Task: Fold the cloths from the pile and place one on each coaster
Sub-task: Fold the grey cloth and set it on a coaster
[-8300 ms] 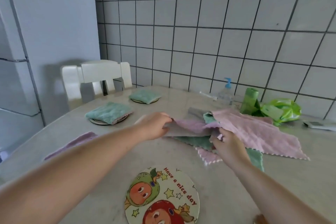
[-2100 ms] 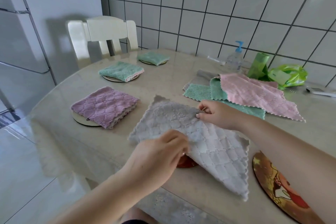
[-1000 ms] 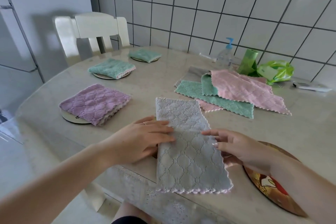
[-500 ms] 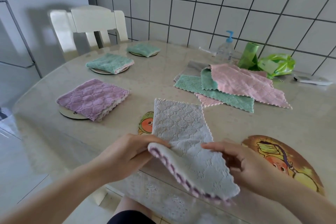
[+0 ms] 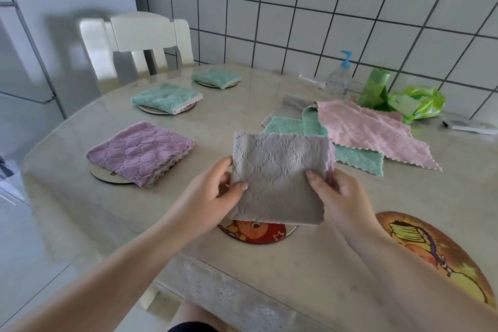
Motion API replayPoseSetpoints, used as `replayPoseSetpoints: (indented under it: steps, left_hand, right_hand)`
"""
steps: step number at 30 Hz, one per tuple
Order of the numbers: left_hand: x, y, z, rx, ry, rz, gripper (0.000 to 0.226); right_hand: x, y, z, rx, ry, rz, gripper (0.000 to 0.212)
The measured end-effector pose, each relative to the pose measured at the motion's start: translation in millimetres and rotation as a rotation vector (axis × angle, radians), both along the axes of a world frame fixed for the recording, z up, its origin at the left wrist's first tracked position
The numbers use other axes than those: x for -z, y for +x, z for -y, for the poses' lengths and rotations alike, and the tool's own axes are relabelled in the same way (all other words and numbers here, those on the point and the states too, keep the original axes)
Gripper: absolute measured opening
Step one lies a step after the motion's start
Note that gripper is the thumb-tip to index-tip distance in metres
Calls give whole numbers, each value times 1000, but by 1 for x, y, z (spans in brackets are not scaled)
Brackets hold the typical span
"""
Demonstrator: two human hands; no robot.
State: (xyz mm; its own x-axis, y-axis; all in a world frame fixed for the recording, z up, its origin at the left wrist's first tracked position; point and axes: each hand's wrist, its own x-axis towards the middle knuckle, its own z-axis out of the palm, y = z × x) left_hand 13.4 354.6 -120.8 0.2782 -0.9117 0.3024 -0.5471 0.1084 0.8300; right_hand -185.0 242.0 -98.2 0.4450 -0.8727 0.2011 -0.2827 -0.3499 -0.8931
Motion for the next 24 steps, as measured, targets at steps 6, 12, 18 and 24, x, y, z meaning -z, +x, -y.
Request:
replayPoseSetpoints:
  steps: [6,12,18,24]
  left_hand:
    - [3,14,23,-115,130,200,90]
    - [4,18,30,-169,192,188,103]
    - [6,21,34,-189,157,189,100]
    - [6,22,38,-201,195,204,100]
  right_hand:
    - [12,23,36,61,21,-231,39]
    - [15,29,48,54,-44,-340,38]
    - [19,31,53,71,-34,-322,34]
    - [21,30,56,61,-5,-306,20]
